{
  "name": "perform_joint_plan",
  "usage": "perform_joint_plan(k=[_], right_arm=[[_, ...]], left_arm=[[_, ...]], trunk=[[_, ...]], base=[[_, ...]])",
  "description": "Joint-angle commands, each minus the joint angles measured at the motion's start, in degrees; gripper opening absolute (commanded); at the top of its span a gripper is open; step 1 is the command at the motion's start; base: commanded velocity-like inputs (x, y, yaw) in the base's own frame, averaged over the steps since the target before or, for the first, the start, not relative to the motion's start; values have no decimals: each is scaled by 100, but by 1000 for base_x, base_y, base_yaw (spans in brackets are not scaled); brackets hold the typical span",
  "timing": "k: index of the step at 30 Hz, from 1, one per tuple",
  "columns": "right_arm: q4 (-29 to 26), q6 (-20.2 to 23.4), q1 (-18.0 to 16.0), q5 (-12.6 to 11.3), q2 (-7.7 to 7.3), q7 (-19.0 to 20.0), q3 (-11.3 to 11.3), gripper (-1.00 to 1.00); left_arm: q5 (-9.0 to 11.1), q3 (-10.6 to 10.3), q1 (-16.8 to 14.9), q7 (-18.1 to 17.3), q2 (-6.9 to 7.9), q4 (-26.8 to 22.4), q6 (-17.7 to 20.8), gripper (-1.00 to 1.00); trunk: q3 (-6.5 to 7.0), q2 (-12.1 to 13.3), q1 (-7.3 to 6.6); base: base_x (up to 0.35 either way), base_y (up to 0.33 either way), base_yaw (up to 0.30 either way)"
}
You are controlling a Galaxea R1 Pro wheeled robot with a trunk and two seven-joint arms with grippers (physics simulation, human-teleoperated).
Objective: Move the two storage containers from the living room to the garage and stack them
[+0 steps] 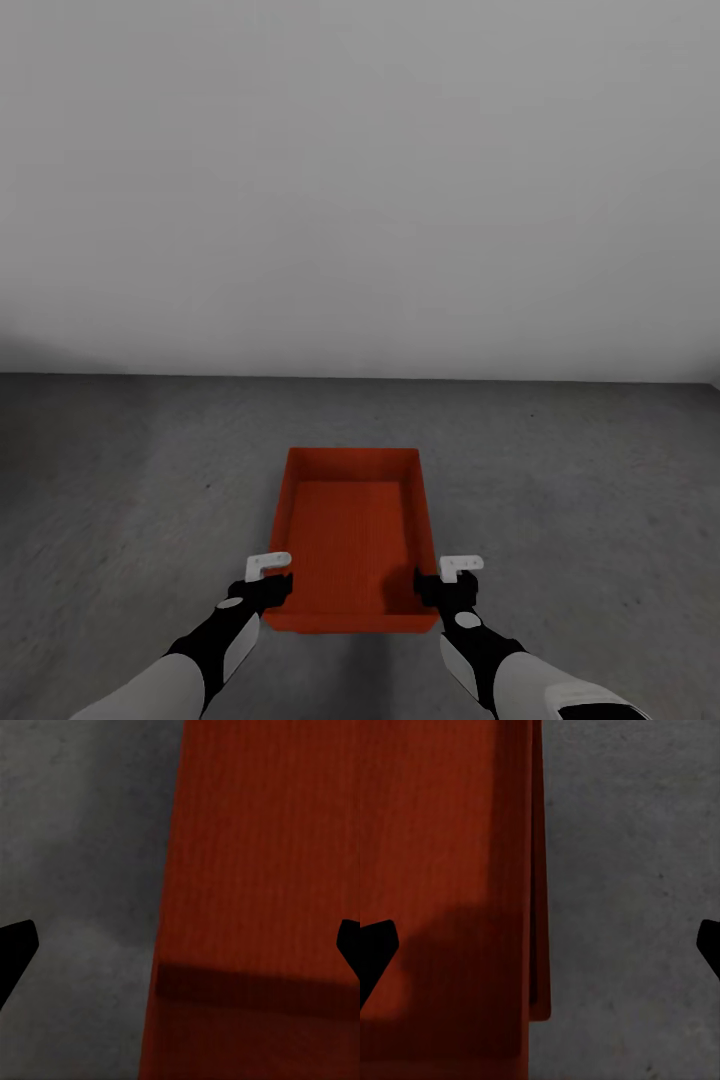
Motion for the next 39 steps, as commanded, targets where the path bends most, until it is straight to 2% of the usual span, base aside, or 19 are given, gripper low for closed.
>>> perform_joint_plan(k=[1, 39], right_arm=[[6, -4, -4, 55, 1, -42, 1, 100], [6, -3, -4, 64, 1, -42, -1, 100]], left_arm=[[51, 8, -2, 7, -2, 0, -7, 100], [113, 32, -2, 7, 6, 0, -6, 100]], trunk=[[-4, -2, -1], [660, 1482, -813]], base=[[0, 0, 0], [0, 0, 0]])
